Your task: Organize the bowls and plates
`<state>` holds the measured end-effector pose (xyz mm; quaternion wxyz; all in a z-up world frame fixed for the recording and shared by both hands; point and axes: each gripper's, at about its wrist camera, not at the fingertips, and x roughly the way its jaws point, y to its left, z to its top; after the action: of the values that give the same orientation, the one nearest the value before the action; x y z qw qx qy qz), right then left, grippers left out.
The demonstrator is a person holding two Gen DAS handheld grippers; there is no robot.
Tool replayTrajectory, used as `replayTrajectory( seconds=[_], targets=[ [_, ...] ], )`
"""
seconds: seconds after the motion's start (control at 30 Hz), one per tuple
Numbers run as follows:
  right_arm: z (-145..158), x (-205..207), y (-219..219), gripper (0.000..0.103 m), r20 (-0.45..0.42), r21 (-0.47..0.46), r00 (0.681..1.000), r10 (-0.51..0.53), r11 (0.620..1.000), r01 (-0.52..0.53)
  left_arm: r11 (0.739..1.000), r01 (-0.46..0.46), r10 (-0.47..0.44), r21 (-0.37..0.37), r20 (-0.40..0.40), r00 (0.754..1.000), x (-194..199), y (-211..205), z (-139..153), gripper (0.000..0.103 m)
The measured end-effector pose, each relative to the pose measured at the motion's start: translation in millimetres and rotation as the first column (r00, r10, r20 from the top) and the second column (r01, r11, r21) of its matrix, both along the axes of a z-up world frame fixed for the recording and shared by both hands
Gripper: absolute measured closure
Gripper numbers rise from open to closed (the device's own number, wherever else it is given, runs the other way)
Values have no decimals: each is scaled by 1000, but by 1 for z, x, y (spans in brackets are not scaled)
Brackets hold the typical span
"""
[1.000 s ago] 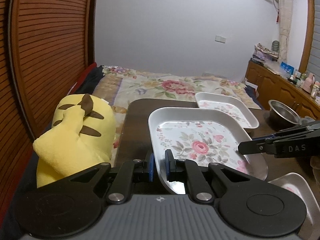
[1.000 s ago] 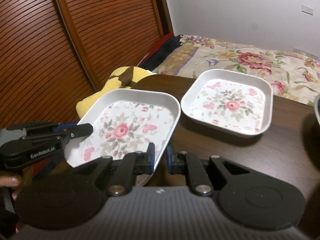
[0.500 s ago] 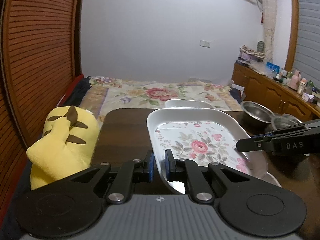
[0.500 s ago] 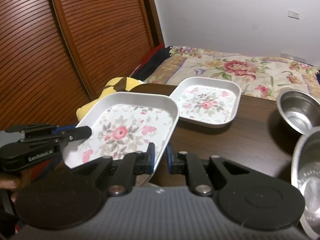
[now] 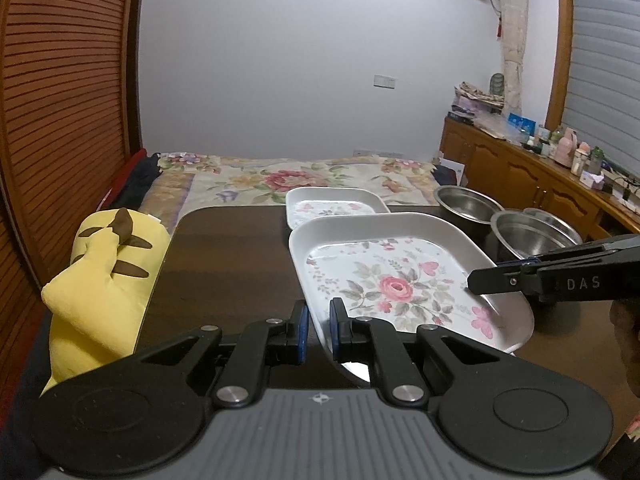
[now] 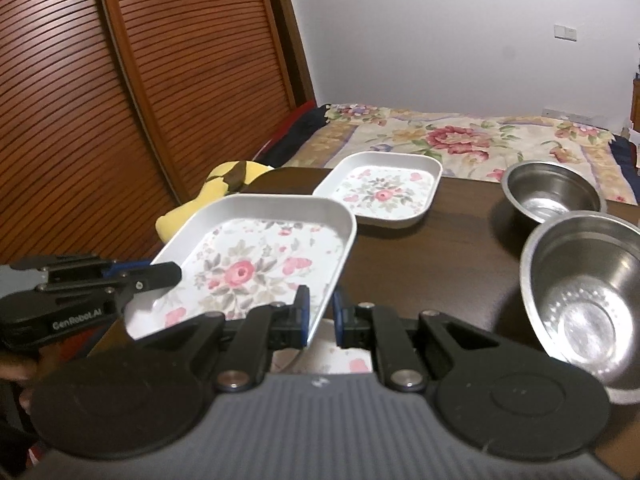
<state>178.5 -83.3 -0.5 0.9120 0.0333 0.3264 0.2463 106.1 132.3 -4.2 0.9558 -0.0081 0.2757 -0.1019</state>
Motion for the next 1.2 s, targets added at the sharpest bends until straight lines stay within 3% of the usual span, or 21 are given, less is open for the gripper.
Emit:
replayTrajectory(
  seconds=[0.6, 1.2],
  targets=[
    [5, -29, -25, 89, 44, 40, 998, -40, 998, 38, 999, 39, -39, 3, 20, 999, -21, -18, 8, 91],
    [-23, -47, -41, 89, 6, 70, 997, -74, 995, 73, 998, 61, -61, 7, -34, 998, -34, -33, -15, 91]
  ],
)
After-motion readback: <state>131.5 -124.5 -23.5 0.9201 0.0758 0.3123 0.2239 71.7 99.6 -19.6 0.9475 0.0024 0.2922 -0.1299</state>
